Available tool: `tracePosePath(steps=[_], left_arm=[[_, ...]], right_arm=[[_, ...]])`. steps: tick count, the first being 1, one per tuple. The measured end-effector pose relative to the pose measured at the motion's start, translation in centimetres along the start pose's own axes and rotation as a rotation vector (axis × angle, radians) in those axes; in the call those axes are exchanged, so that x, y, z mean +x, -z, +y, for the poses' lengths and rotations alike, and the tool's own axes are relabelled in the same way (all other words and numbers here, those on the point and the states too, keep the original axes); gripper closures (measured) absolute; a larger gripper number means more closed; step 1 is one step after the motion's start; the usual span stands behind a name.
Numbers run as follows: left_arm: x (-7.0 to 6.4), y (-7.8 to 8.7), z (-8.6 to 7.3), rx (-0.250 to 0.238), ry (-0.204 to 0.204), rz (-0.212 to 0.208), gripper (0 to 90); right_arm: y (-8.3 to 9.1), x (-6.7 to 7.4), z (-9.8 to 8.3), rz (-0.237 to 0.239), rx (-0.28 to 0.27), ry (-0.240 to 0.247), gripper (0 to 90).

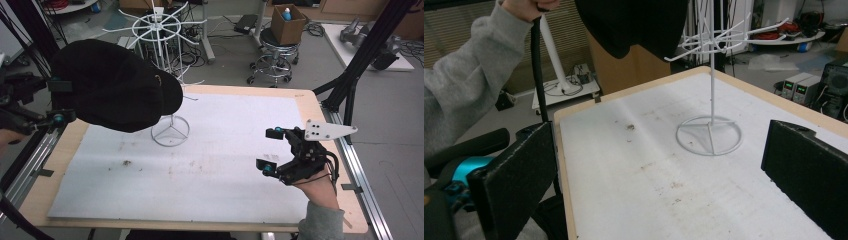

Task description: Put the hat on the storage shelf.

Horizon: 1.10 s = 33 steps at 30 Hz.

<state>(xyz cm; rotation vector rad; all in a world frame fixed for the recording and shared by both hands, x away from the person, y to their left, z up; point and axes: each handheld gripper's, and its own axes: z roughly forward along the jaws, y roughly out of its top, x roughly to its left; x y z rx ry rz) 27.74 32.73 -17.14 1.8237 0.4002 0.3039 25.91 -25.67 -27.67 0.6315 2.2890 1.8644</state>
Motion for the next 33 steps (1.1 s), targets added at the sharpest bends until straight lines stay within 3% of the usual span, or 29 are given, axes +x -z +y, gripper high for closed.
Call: tracePosePath(steps=[5,16,21,27,33], left_arm=[[-0.9,0.2,-1.7,-0.007,0.004,-0.006,13.5],[-2.0,2.1,-4.6,-0.114,0.035,0.013,12.4],[-2.1,3.1,-5.6,-0.154,0.046,0.048,12.4],[-1.7,3.1,-5.7,-0.165,0.060,0.052,12.2],[-0.8,1.5,-4.6,-0.153,0.077,0.090,12.2]], right_arm=[[0.2,-0.1,0.0,-0.003,-0.008,-0.004,0.7],[0.0,-0.7,-0.5,-0.017,0.011,-0.015,0.7],[0.1,-0.7,-0.5,-0.017,0.002,-0.016,0.7],[-0.3,-0.8,-0.5,-0.016,0.014,-0.017,0.7],[-0.6,-0.9,-0.5,-0.016,0.022,-0.024,0.7]])
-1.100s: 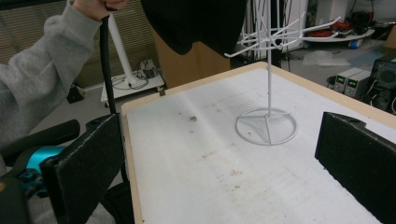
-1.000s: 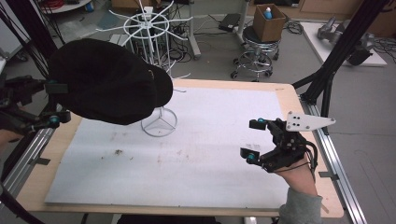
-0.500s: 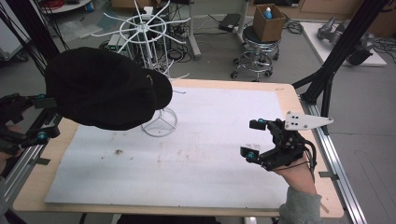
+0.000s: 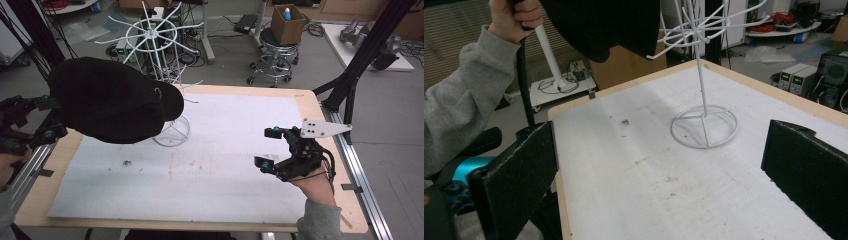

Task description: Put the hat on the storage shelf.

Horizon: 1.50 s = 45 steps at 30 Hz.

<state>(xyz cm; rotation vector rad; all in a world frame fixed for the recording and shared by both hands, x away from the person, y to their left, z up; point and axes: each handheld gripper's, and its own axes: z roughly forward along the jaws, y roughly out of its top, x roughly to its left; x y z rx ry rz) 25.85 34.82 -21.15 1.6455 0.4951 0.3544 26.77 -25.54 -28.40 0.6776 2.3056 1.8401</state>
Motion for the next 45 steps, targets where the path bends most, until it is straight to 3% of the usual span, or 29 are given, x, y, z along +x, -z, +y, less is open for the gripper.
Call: tracePosePath(steps=[8,25,40,45], left_arm=[[1.3,-0.9,1.0,-0.009,0.022,0.009,12.3],[1.1,0.1,1.3,-0.013,0.016,0.026,12.3],[0.1,3.3,0.8,-0.035,0.003,0.078,12.2],[-0.7,4.0,-0.2,-0.023,-0.012,0.068,11.1]], right_arm=[[0.5,0.0,0.0,0.006,-0.016,0.003,0.7],[0.1,0.0,0.0,0.004,-0.009,0.002,0.7],[0.1,0.0,0.1,0.001,-0.012,0.004,0.7],[0.2,0.0,0.1,0.000,-0.013,0.004,0.7]])
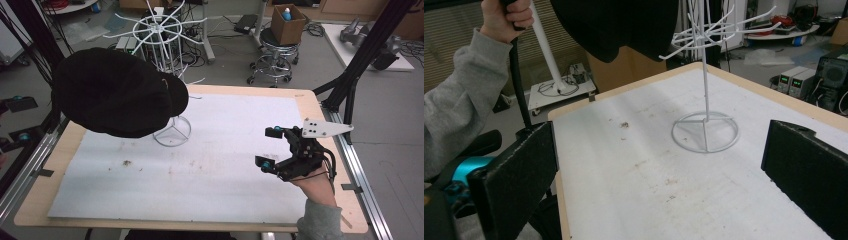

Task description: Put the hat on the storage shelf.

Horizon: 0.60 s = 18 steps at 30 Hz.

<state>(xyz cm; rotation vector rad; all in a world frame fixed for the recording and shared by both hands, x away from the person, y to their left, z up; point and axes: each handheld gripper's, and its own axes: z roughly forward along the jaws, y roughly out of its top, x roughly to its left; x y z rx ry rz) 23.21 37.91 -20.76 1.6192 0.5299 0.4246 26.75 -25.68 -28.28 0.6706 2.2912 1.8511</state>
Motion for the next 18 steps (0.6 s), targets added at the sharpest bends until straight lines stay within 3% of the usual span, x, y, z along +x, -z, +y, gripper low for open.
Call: tracePosePath(steps=[5,14,18], left_arm=[[-0.5,0.6,-1.3,-0.007,0.008,0.005,10.5],[-0.1,1.3,-4.0,-0.013,0.040,0.015,10.2],[0.1,1.1,-4.5,0.010,0.045,0.008,7.8]], right_arm=[[-0.1,0.1,0.0,0.002,0.002,0.002,0.7],[0.0,0.0,0.0,-0.002,0.001,-0.002,0.7],[0.3,0.0,0.0,-0.007,-0.010,-0.006,0.7]])
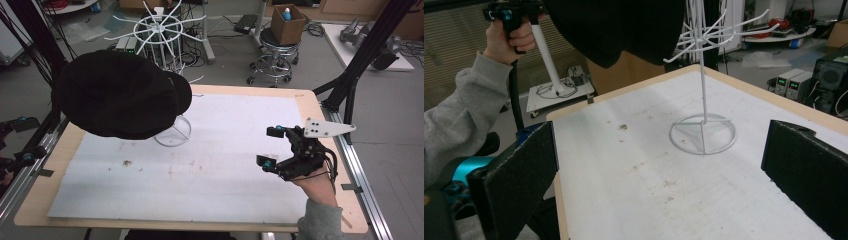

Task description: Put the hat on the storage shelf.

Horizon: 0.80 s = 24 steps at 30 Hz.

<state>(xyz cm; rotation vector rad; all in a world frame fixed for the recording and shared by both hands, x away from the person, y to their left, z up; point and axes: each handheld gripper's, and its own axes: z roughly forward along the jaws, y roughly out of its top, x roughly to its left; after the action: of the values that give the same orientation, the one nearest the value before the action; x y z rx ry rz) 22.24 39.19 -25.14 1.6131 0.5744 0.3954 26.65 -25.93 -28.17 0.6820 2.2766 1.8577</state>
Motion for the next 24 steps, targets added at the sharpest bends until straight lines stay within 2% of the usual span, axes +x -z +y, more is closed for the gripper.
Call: tracePosePath(steps=[2,4,6,12,14,15,16,19,24], left_arm=[[-0.1,-0.1,-0.3,0.003,-0.006,-0.027,7.0],[-0.1,-0.3,-0.6,0.002,-0.007,-0.027,6.6],[0.1,-0.6,-0.9,0.022,0.002,-0.038,6.3],[0.1,-1.6,-1.6,0.071,-0.018,-0.031,5.8],[-0.1,-1.6,-2.3,0.104,-0.046,-0.039,5.8],[0.0,-1.5,-2.5,0.113,-0.046,-0.031,5.8],[0.1,-1.3,-2.5,0.110,-0.038,-0.027,5.8],[0.1,-0.9,-2.3,0.056,-0.037,-0.056,5.8],[-0.2,-1.3,-2.2,0.069,-0.043,-0.048,5.8]], right_arm=[[0.2,0.0,0.0,-0.005,-0.003,0.007,0.7],[0.4,0.0,0.0,-0.012,-0.003,0.008,0.7],[0.6,0.1,0.0,-0.019,-0.005,0.008,0.7],[0.7,0.2,0.0,-0.019,-0.006,0.012,0.7],[0.6,0.3,0.0,-0.021,-0.003,0.015,0.7],[0.6,0.3,0.0,-0.022,-0.001,0.016,0.7],[0.6,0.3,0.0,-0.023,0.001,0.019,0.7],[0.6,0.5,0.1,-0.027,-0.002,0.022,0.7],[0.7,0.7,0.2,-0.030,-0.005,0.030,0.7]])
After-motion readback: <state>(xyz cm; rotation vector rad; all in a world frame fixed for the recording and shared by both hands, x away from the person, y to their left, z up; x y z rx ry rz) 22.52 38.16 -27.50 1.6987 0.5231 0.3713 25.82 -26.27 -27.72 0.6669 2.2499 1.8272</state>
